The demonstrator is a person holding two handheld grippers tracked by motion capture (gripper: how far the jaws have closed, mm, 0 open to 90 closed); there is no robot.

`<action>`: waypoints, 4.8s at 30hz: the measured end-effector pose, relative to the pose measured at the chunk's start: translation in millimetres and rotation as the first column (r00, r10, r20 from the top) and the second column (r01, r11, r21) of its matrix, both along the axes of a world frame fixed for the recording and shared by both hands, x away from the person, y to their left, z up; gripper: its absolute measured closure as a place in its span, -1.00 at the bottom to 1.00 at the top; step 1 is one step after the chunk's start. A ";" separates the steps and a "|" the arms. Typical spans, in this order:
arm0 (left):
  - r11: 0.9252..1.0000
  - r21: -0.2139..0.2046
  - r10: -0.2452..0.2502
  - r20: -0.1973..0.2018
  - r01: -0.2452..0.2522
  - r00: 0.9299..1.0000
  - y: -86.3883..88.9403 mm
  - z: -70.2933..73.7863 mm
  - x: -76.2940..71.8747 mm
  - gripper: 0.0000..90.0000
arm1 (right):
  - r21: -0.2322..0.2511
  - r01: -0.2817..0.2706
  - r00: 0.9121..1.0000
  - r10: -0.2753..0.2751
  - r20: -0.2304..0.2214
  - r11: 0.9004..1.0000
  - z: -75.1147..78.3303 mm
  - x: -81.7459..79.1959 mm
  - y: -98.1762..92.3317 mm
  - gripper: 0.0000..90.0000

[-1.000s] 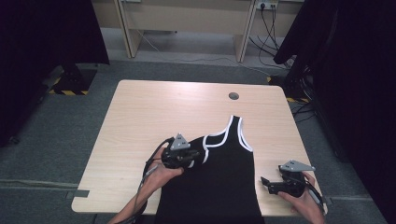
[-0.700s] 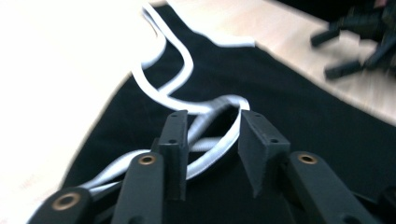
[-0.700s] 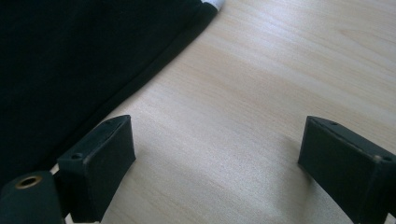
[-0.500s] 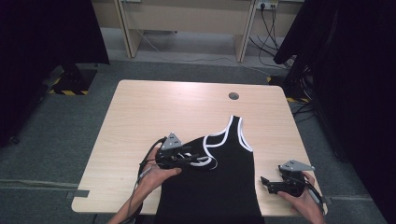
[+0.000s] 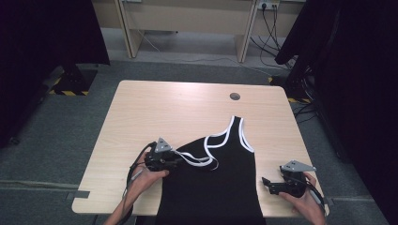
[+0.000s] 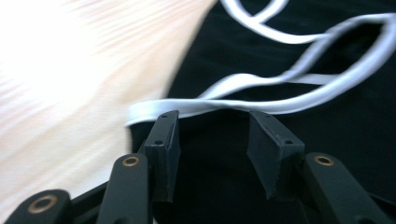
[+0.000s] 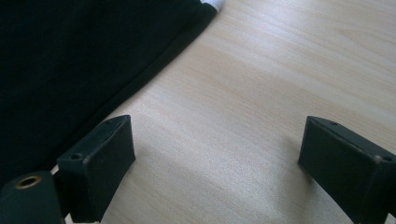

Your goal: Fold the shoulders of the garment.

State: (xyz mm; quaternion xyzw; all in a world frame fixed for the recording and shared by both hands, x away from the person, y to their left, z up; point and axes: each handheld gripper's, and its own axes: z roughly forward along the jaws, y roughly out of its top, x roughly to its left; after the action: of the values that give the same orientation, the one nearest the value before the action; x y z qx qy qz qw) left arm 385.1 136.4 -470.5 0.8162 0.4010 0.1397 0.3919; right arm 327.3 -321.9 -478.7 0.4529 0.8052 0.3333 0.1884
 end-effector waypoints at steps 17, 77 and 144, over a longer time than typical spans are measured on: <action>0.998 -0.055 -0.009 0.059 0.012 0.998 -24.7 21.9 2.0 -0.09 | 0.001 0.000 1.000 0.000 -0.001 1.000 0.0 0.4 0.4 -0.76; 0.998 0.054 -0.020 0.043 0.018 0.999 2.9 -13.6 -52.5 -0.71 | 0.002 0.001 1.000 -0.001 -0.001 1.000 -0.1 1.1 1.1 -0.76; 0.997 0.079 0.014 0.004 -0.015 1.000 1.8 -15.4 -48.9 -1.00 | 0.036 -0.004 0.998 0.006 -0.055 0.999 6.6 189.2 93.6 -0.47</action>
State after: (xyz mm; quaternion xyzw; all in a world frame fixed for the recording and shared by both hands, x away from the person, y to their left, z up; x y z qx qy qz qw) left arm 336.2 138.2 -485.8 0.8279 0.4003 0.1597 0.3589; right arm 516.5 -228.3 -472.0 0.4633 0.8051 0.3354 0.1570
